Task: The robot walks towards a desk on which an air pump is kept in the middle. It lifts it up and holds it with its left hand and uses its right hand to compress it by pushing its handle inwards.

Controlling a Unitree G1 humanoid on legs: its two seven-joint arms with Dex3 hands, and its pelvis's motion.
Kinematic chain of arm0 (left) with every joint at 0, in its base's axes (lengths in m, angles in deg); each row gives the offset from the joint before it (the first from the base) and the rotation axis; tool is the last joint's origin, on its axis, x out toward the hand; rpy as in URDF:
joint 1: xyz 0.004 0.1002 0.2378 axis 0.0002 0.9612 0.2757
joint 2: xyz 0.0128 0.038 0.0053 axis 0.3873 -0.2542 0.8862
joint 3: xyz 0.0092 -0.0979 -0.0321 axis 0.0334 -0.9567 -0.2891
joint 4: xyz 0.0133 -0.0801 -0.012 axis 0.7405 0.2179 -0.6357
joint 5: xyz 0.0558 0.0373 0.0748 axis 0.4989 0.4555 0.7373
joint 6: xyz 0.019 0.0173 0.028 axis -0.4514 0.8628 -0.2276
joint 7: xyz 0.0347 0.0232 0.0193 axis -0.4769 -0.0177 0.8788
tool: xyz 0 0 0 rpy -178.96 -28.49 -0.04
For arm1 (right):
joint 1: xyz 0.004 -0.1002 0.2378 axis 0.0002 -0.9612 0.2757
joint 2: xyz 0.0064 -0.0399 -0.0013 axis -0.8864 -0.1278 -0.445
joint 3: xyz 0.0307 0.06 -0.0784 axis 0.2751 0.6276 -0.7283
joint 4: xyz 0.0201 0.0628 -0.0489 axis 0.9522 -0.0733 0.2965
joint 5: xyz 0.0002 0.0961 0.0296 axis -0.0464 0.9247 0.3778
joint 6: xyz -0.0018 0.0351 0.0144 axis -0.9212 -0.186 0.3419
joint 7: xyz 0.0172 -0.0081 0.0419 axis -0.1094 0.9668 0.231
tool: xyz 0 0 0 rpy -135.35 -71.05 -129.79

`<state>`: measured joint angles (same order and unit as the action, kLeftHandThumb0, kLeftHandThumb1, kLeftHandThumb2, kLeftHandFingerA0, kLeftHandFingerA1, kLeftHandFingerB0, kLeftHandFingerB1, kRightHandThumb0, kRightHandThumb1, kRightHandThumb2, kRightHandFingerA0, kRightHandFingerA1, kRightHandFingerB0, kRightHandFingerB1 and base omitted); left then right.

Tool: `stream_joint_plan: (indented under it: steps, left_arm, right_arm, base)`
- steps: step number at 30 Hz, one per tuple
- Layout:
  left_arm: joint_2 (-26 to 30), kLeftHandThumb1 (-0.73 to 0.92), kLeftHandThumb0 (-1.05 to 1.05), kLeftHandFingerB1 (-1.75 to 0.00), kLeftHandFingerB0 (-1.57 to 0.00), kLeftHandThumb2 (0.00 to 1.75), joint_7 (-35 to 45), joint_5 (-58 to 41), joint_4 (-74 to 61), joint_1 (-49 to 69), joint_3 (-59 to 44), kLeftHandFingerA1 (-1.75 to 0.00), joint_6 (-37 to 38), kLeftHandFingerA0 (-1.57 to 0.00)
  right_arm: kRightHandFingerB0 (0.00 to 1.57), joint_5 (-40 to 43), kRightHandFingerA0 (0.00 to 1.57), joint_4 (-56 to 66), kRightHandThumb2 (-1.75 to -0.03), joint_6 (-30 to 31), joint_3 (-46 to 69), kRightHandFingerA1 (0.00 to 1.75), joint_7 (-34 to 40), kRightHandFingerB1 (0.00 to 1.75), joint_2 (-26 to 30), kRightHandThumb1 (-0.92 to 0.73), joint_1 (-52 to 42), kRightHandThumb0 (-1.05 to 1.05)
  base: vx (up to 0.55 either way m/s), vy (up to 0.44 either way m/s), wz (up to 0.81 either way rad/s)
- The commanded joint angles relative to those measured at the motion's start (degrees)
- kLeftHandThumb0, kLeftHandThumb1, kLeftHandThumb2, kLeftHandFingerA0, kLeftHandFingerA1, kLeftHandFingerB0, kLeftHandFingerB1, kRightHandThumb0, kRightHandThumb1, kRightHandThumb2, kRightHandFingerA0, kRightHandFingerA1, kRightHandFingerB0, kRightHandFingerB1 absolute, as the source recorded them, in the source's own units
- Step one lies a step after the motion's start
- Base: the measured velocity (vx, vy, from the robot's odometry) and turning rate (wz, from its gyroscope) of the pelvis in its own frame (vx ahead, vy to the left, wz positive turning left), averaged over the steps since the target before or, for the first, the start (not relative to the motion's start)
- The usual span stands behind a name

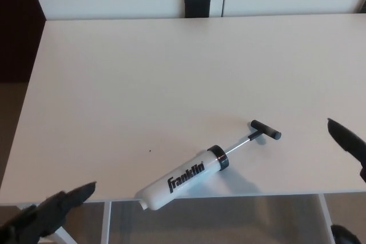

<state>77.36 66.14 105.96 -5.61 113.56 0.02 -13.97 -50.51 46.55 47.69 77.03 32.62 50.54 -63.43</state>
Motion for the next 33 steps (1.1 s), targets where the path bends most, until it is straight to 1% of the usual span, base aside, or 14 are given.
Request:
stream_joint_plan:
  steps: [1,4,5,6,13,14,15,17,18,20,21,28,29,33]
  left_arm:
    - [-6.97,0.45,-0.73,-0.37,-0.10,0.79,-11.20,-8.34,5.70,11.75,-4.28,-0.46,32.42,-0.16]
    - [-7.30,0.45,-0.73,-0.37,-0.10,0.79,-12.08,-5.42,7.03,12.60,-3.12,-0.46,33.82,-0.16]
    - [-7.29,0.44,-0.72,-0.38,-0.13,0.78,-11.90,-5.22,7.57,12.92,-2.40,-0.47,33.39,-0.20]
    - [-7.72,0.43,-0.71,-0.39,-0.18,0.78,-12.59,-3.60,8.23,13.20,-1.64,-0.49,33.31,-0.25]
    - [-7.19,0.47,-0.72,-0.44,-0.28,0.82,-16.01,3.44,13.92,12.60,-1.62,-0.54,36.83,-0.35]
    - [-6.89,0.55,-0.69,-0.32,-0.34,0.58,-17.31,5.16,16.40,11.88,-1.79,-0.48,37.80,-0.40]
    - [-6.38,0.57,-0.70,-0.32,-0.33,0.58,-18.50,6.82,18.77,11.36,-1.97,-0.49,38.33,-0.39]
    - [-5.80,0.57,-0.70,-0.32,-0.33,0.58,-19.77,8.57,21.33,10.86,-2.19,-0.49,38.96,-0.39]
    - [-5.32,0.61,-0.71,-0.32,-0.34,0.59,-20.52,9.46,23.01,10.58,-2.41,-0.50,39.83,-0.41]
    - [-4.80,0.61,-0.71,-0.32,-0.34,0.59,-21.40,10.29,24.81,10.29,-2.67,-0.50,41.08,-0.41]
    - [-1.77,0.74,-0.72,-0.34,-0.37,0.63,-22.34,13.76,26.80,9.42,-3.35,-0.46,36.80,-0.37]
    - [8.28,0.69,-0.81,-0.37,-0.29,0.71,-24.58,17.88,41.57,3.09,-4.25,-0.49,20.81,-0.34]
    - [8.82,0.77,-0.75,-0.34,-0.33,0.63,-23.55,15.05,44.22,1.77,-4.14,-0.44,20.75,-0.37]
    - [9.59,0.62,-0.76,-0.44,-0.18,0.99,-20.07,8.00,48.02,-0.32,-4.06,-0.56,19.19,-0.33]
  right_arm:
    - [0.04,2.70,0.05,-3.82,-1.11,-19.55,1.64,0.46,-0.43,0.35,1.85,-0.73,-6.97,-0.75]
    - [0.04,0.62,0.05,-5.66,-1.11,-20.79,1.76,0.46,0.14,0.35,1.58,-0.73,-6.91,-0.75]
    - [0.11,0.27,0.12,-6.54,-0.72,-20.94,1.69,0.29,0.04,0.23,1.80,-0.92,-7.14,-0.79]
    - [0.01,-0.72,0.05,-8.44,-1.13,-21.04,1.70,0.44,0.40,0.31,1.65,-0.76,-7.28,-0.79]
    - [0.02,-0.44,0.05,-16.01,-1.11,-22.58,0.58,0.44,0.18,0.36,1.98,-0.75,-7.06,-0.80]
    - [0.14,0.46,0.10,-18.36,-0.72,-22.50,0.41,0.32,-0.39,0.26,2.57,-0.86,-6.99,-0.84]
    - [0.13,0.52,0.03,-20.84,-1.10,-23.02,0.45,0.41,-0.36,0.33,2.75,-0.76,-6.72,-0.83]
    - [0.13,0.40,0.03,-23.56,-1.10,-23.82,0.55,0.41,-0.21,0.33,2.85,-0.76,-6.36,-0.83]
    - [0.12,0.10,0.12,-24.91,-0.70,-24.33,0.75,0.29,-0.09,0.24,3.02,-0.92,-6.52,-0.78]
    - [0.12,-0.21,0.12,-26.29,-0.70,-25.05,0.98,0.29,0.02,0.24,3.25,-0.92,-6.71,-0.78]
    - [0.14,2.11,0.00,-28.67,-1.11,-22.35,1.16,0.34,-1.07,0.30,3.43,-0.79,-7.54,-0.86]
    - [0.05,10.22,0.06,-35.37,-0.71,-6.79,3.02,0.27,-6.46,0.22,5.02,-0.92,-9.02,-0.82]
    - [0.07,10.59,0.04,-36.36,-1.12,-5.74,3.03,0.31,-6.92,0.19,5.04,-0.77,-8.56,-0.90]
    - [0.05,11.78,0.00,-39.50,-1.11,-2.49,2.17,0.32,-9.72,0.26,5.61,-0.72,-7.51,-0.82]
  base:
    - [0.00,0.000,0.00]
    - [0.00,0.000,0.00]
    - [0.00,0.000,0.00]
    - [0.00,0.000,0.00]
    - [0.00,0.000,0.00]
    - [0.00,0.000,0.00]
    - [0.00,0.000,0.00]
    - [0.00,0.000,0.00]
    - [0.00,0.000,0.00]
    - [0.00,0.000,0.00]
    - [0.00,0.000,0.00]
    - [0.00,0.000,0.00]
    - [0.00,0.000,0.00]
    - [0.00,0.000,0.00]
